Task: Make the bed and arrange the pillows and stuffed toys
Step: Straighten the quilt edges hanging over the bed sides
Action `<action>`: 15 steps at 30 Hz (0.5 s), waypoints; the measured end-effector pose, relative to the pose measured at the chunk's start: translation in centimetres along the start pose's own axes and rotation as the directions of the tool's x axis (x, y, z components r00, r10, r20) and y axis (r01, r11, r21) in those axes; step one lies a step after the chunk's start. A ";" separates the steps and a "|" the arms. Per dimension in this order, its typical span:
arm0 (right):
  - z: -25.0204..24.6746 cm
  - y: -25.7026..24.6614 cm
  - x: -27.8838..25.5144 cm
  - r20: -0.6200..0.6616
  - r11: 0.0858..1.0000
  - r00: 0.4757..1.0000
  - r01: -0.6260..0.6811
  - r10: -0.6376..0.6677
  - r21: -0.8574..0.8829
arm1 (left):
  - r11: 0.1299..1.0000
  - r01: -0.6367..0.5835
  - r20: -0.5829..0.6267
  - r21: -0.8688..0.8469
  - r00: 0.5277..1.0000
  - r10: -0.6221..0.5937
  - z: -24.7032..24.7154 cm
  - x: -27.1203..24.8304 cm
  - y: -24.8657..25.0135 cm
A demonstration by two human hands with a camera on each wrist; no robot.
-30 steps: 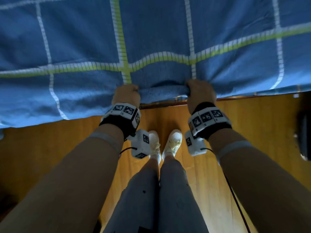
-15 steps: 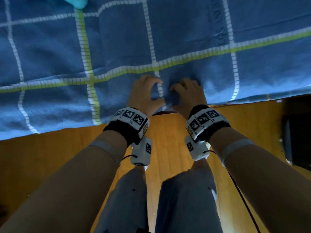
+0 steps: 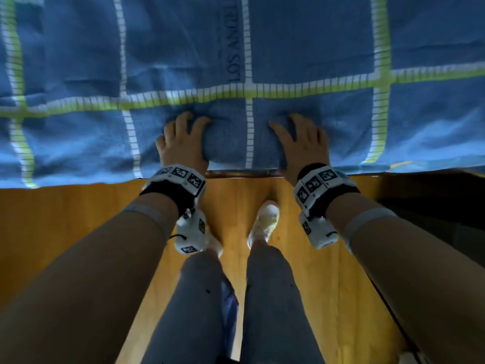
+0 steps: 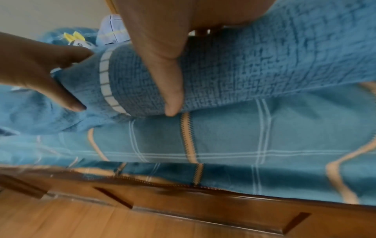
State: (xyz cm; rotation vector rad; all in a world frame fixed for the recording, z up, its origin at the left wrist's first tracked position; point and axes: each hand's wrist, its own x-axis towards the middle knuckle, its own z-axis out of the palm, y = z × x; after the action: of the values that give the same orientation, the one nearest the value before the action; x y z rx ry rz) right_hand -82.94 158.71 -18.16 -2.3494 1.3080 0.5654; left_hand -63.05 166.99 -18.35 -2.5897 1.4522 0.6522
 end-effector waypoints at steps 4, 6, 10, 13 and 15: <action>-0.7 -0.6 1.1 -0.044 0.999 0.998 -0.034 0.036 0.035 | 0.999 0.048 0.017 -0.022 0.999 -0.047 -1.4 0.9 0.4; -1.6 -0.9 1.7 -0.049 0.999 0.998 -0.039 0.040 0.022 | 0.997 0.079 0.037 -0.007 0.996 -0.078 -2.2 1.0 0.8; -3.6 -0.9 0.5 -0.103 0.990 0.994 -0.033 0.047 0.137 | 0.985 0.126 -0.012 -0.117 0.992 -0.129 -4.2 0.5 0.8; -2.7 -1.1 -1.6 -0.179 0.984 0.982 -0.026 0.058 0.176 | 0.959 0.168 -0.015 -0.230 0.984 -0.176 -3.7 -0.5 0.3; -1.2 -1.6 -2.5 -0.104 0.984 0.992 -0.049 0.067 0.173 | 0.942 0.206 0.051 -0.264 0.978 -0.200 -2.9 -0.9 0.4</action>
State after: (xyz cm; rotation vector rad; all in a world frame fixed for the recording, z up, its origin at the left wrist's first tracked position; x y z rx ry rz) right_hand -82.60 160.62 -15.66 -2.2359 1.4178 0.3308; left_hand -62.88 166.67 -15.35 -2.8699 1.1357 0.9024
